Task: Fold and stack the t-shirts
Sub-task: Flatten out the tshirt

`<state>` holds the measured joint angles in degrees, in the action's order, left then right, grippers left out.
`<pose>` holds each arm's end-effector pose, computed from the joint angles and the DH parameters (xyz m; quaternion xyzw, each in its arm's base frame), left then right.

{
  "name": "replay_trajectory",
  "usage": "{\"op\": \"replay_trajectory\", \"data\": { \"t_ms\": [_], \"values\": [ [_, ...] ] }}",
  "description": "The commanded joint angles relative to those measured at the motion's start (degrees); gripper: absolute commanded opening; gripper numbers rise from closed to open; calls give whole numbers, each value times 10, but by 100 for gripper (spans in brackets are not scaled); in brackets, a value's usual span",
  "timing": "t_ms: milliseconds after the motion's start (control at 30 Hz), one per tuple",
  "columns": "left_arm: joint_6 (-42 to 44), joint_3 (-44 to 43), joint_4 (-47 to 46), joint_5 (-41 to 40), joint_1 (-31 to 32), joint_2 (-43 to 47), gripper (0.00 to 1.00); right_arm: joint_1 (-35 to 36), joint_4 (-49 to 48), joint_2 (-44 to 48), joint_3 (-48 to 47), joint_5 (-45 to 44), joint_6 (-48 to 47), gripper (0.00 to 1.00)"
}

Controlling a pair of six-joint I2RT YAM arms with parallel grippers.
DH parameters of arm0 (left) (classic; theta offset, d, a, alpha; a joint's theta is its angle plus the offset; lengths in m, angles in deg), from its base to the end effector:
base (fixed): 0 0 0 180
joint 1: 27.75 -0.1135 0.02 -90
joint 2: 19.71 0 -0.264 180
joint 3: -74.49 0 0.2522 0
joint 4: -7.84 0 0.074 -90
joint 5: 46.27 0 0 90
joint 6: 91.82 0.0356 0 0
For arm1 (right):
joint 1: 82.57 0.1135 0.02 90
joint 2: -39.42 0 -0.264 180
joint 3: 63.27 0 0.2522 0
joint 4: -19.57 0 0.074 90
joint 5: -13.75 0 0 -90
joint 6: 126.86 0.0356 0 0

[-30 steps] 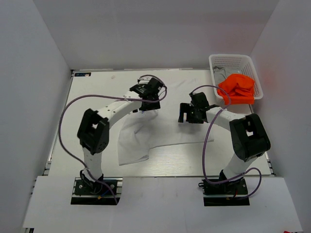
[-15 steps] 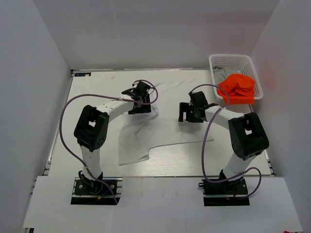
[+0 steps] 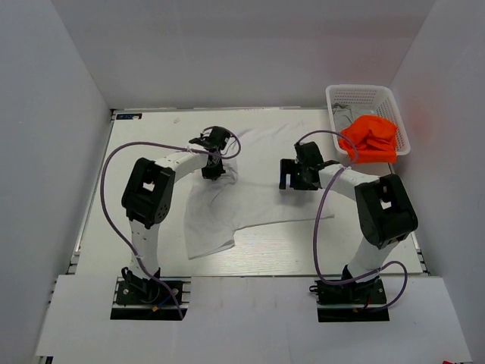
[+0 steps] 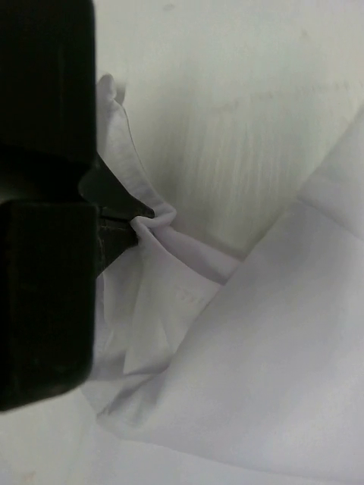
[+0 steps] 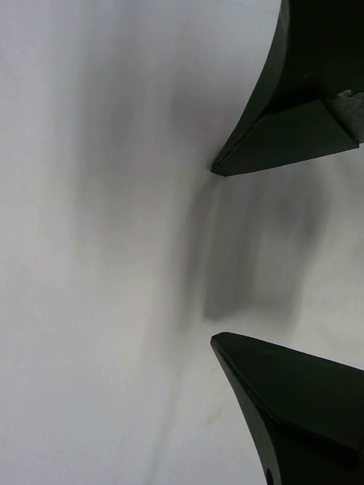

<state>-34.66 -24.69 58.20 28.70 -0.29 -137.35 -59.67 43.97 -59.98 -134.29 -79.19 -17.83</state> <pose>0.3777 -0.1859 0.1665 -0.0697 0.9723 0.0197 0.2221 0.3243 0.1350 0.1668 -0.0238 0.9471 0.0914 0.3066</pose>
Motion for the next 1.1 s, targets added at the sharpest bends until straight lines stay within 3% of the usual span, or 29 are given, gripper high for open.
{"op": "replay_trajectory", "data": {
  "t_ms": [0,200,567,767,900,933,1000,1033,1067],
  "values": [
    [-44,12,51,-57,-19,47,0,-3,35,-23,-5,-19,1,90],
    [-85,30,101,-100,-71,53,0,-5,65,-35,-7,-88,25,90],
    [-119,141,111,-79,-181,118,4,-23,88,-66,-14,-70,52,90],
    [-201,159,215,-85,-235,100,4,-22,89,-55,-10,-66,50,90],
    [-208,184,250,-59,-232,164,6,-23,90,-48,-18,-59,46,90],
    [-208,190,250,-48,-226,185,8,-20,87,-41,-17,-52,46,90],
    [-166,196,230,1,-226,239,30,-19,68,-27,-9,-38,35,90],
    [-160,196,213,7,-226,254,45,-23,55,-13,-5,-17,32,90],
    [-160,196,202,7,-226,268,72,-18,39,-5,-3,-8,29,90]
  ]
}}
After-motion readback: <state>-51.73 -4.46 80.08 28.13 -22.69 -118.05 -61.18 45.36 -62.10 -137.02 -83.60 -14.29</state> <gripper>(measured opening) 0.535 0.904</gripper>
